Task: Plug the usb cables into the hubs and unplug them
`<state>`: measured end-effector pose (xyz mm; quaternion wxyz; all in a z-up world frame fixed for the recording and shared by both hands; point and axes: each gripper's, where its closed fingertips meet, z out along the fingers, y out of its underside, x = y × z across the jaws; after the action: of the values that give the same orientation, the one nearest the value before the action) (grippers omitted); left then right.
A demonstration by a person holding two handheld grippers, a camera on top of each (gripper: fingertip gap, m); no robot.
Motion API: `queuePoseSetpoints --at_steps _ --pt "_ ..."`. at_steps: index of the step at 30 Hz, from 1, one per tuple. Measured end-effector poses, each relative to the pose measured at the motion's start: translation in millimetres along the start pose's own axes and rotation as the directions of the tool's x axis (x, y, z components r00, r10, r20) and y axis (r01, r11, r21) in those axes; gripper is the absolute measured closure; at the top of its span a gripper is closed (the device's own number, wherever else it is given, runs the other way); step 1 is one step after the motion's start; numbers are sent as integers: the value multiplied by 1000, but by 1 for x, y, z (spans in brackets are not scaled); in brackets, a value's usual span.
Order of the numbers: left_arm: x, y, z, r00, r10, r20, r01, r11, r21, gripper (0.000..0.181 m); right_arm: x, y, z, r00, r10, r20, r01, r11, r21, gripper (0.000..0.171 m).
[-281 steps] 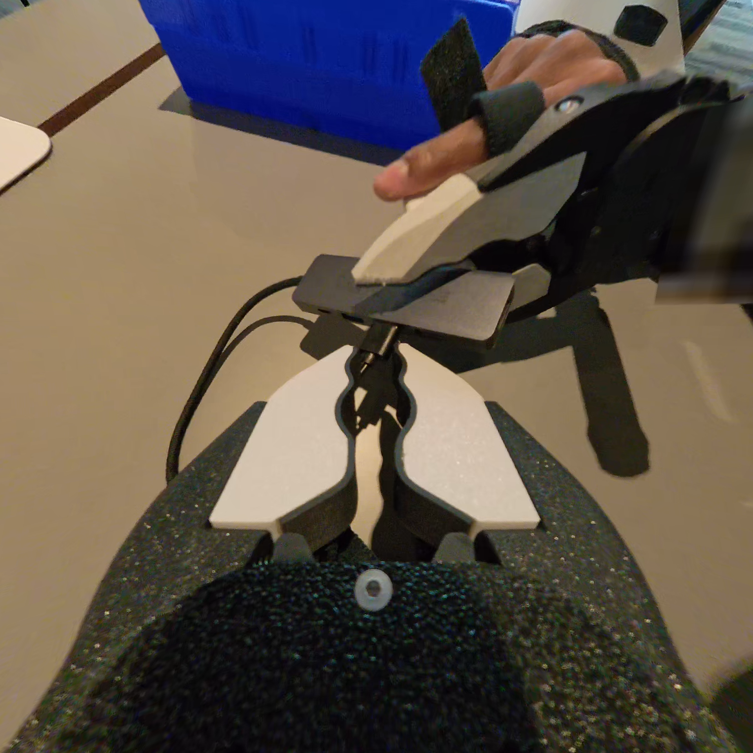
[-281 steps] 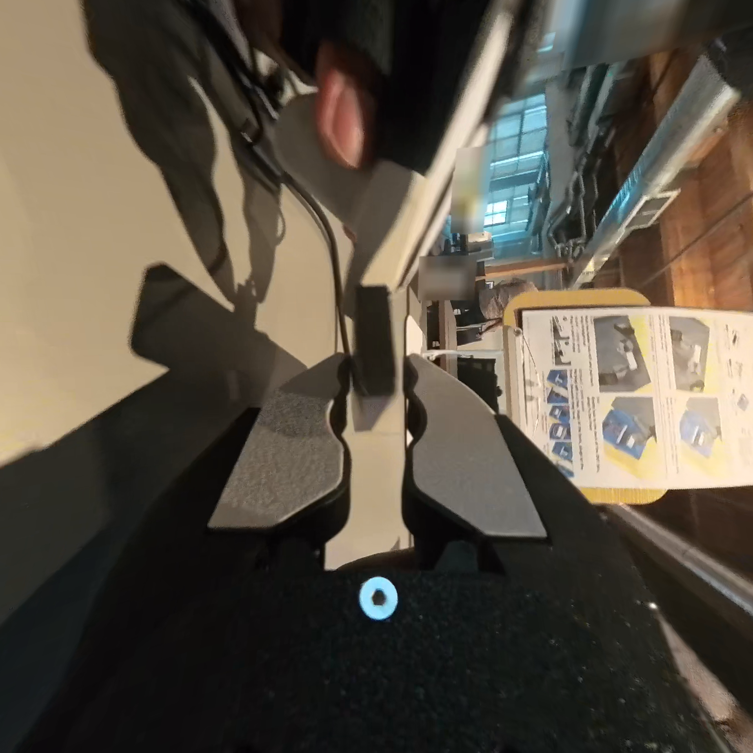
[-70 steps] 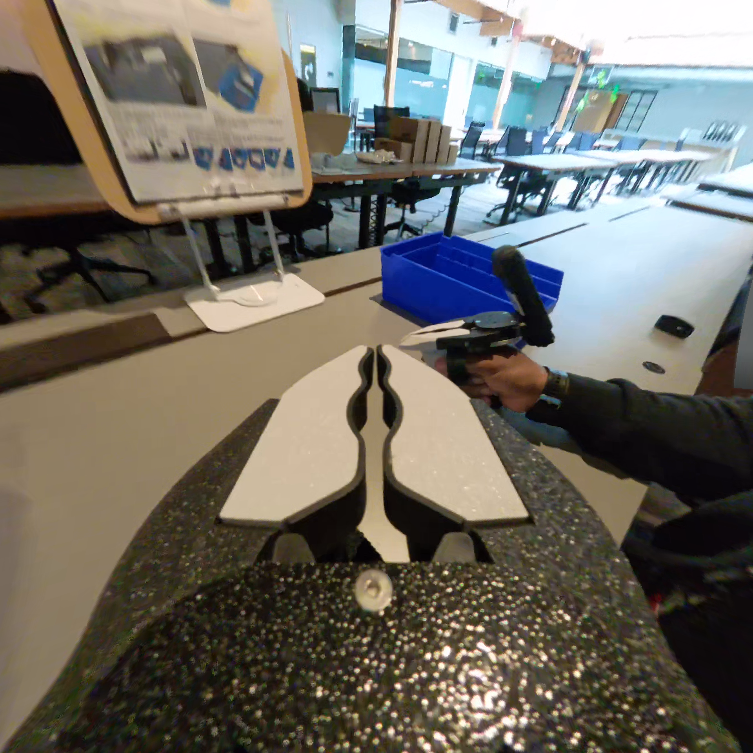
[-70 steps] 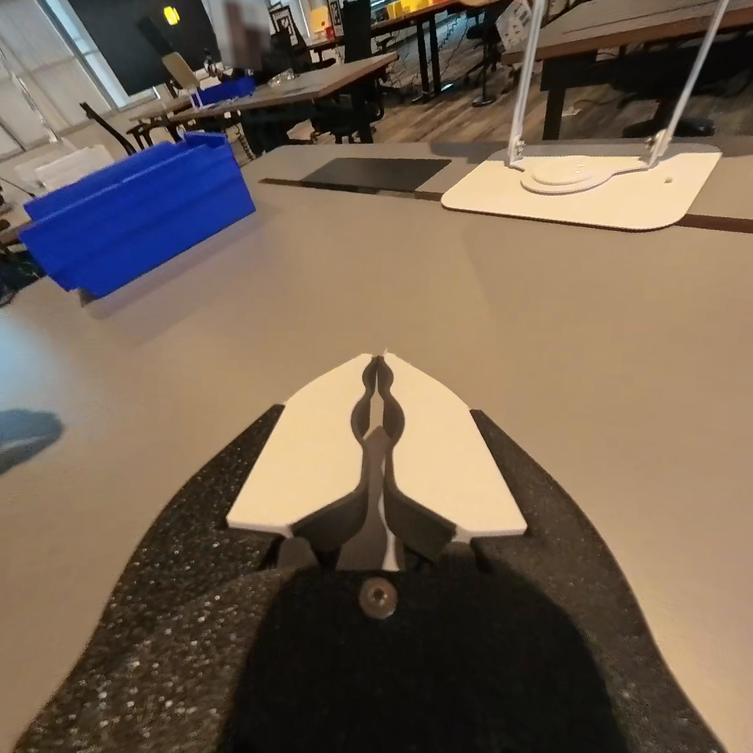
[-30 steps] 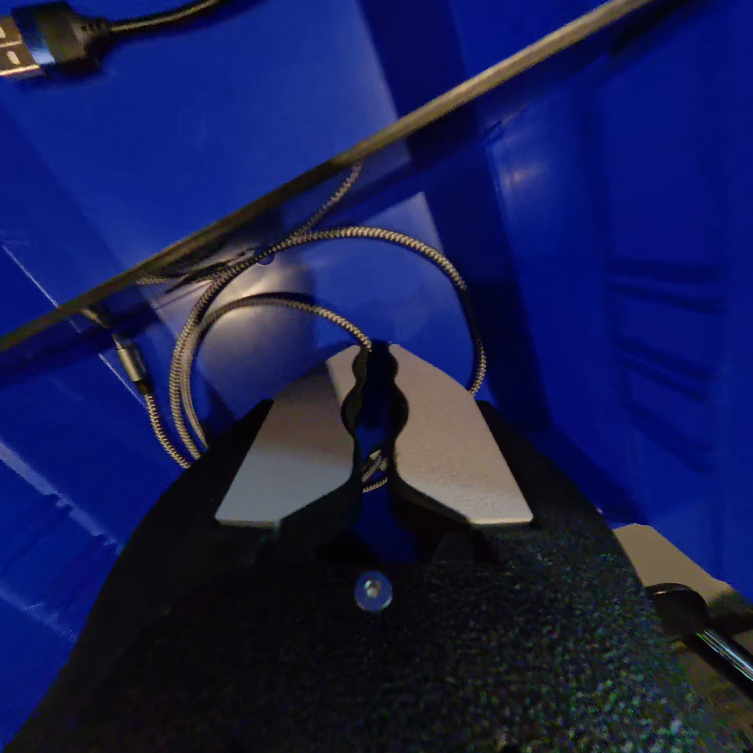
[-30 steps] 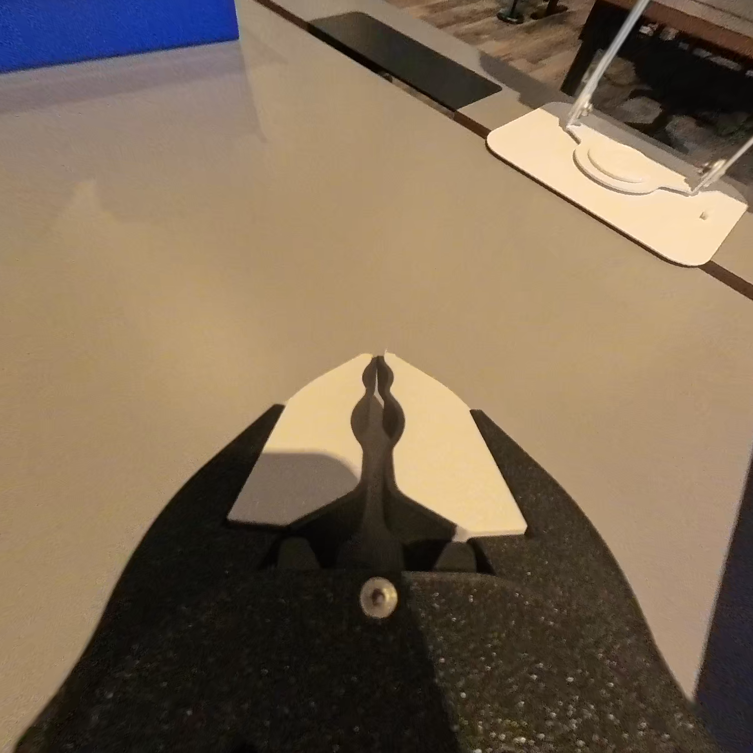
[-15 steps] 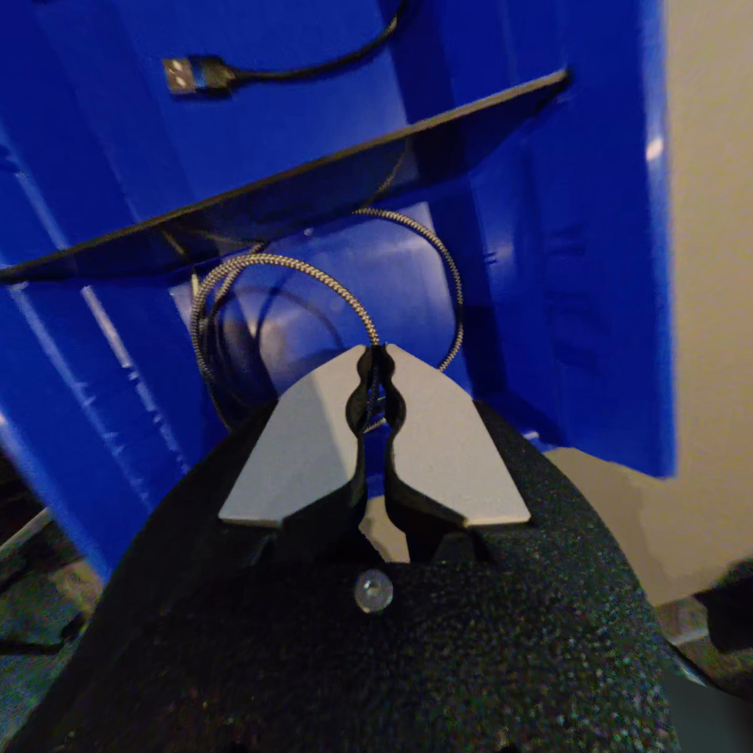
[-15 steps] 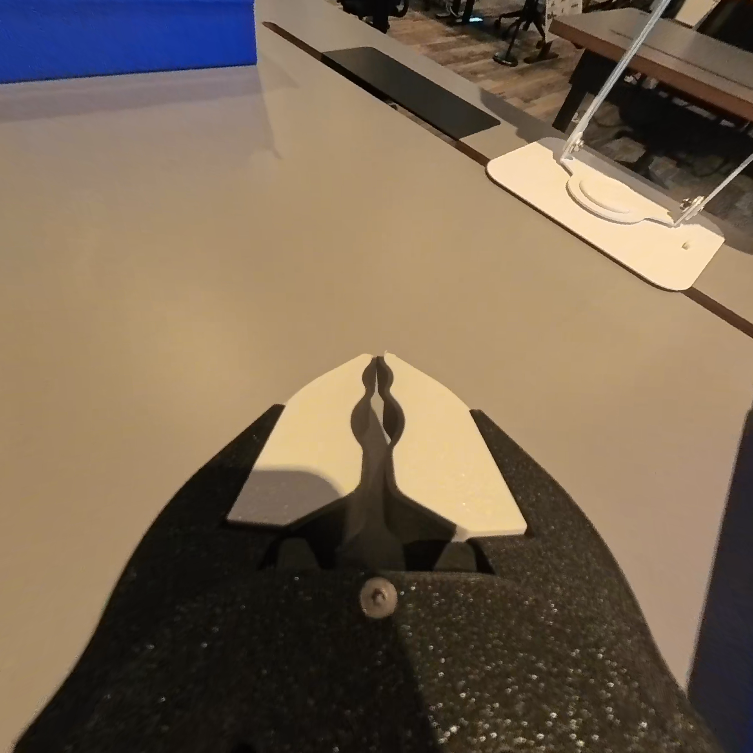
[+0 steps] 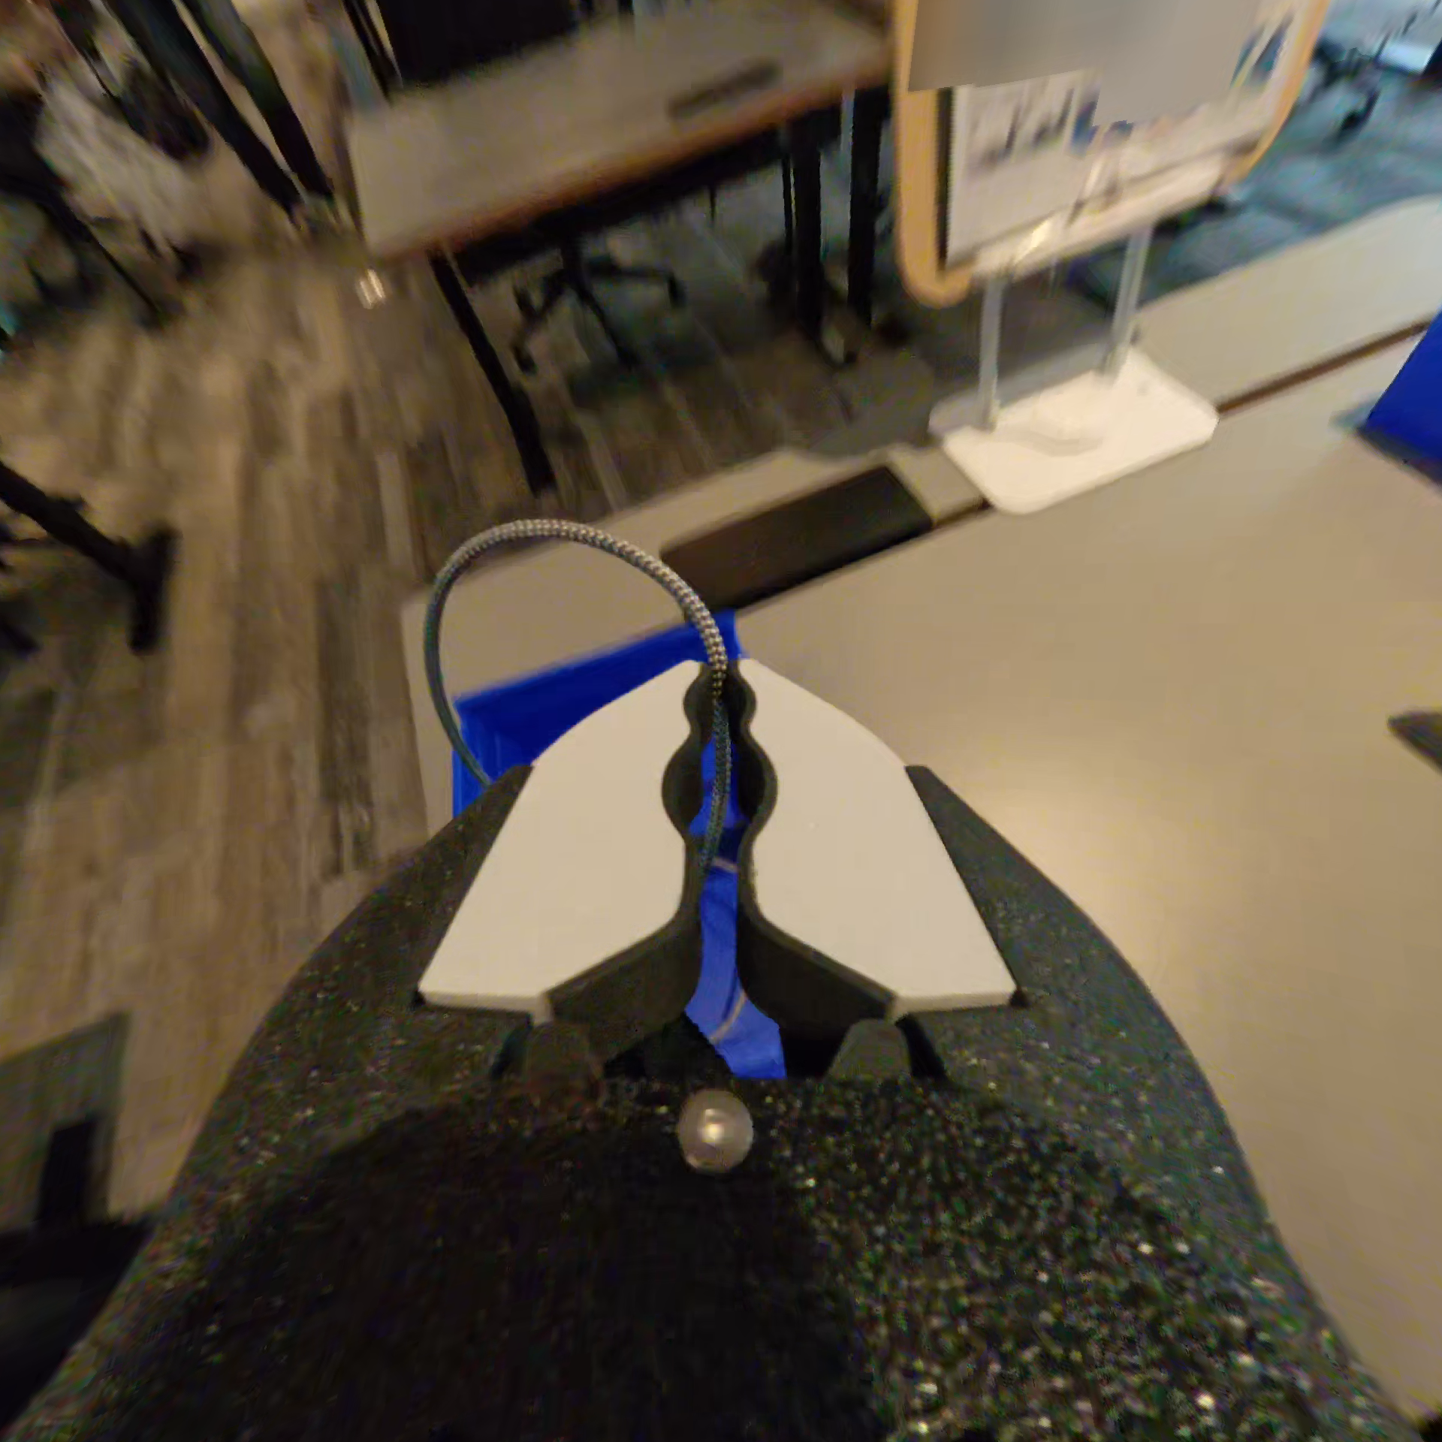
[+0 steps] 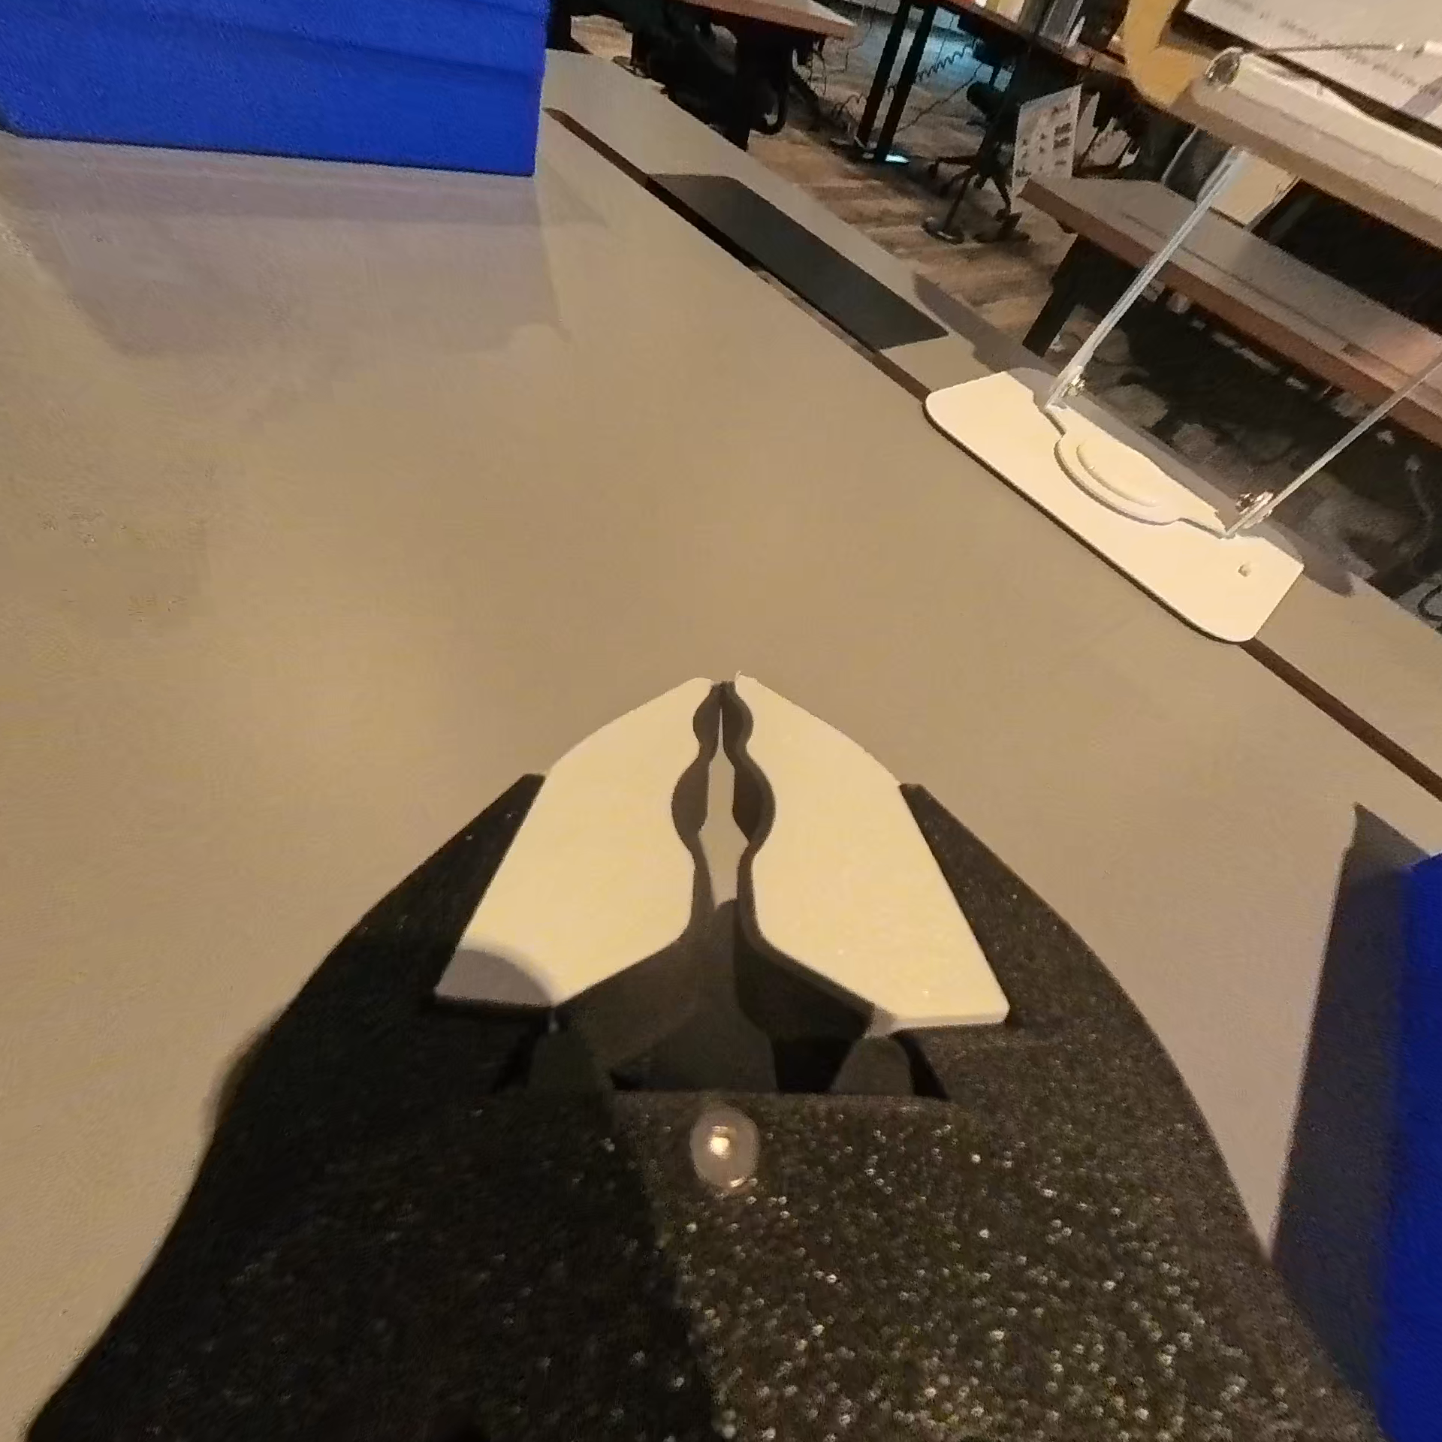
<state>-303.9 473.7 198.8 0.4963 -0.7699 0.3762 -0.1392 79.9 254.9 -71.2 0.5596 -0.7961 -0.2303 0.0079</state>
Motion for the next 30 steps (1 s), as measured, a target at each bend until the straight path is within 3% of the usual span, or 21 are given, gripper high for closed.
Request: queuePoseSetpoints --at_steps 3,9,16,19,22,27,30 --pt "29 -67 -19 998 56 30 -60 982 181 179 -2 -1 -2 1000 -16 -2 16 1000 11 171" --pt "107 -176 -56 976 203 81 -218 883 417 178 -3 -5 -9 1000 -28 -8 28 998 53 171" --pt "234 -252 -101 925 378 19 -307 721 621 178 1 -10 -16 1000 22 -2 -22 994 106 171" --pt "280 -258 -104 904 425 -46 -290 689 664 178 0 -15 -20 999 47 14 -48 988 143 170" --pt "315 -245 -87 887 438 -145 -230 692 685 178 -5 -42 -37 996 70 61 -85 949 304 159" --pt "362 -192 -29 818 450 -359 -89 716 692 179 13 -92 -96 997 73 31 -77 798 598 155" --pt "385 -154 8 767 381 -516 59 760 648 178 22 -103 -114 993 92 69 -115 754 646 155"
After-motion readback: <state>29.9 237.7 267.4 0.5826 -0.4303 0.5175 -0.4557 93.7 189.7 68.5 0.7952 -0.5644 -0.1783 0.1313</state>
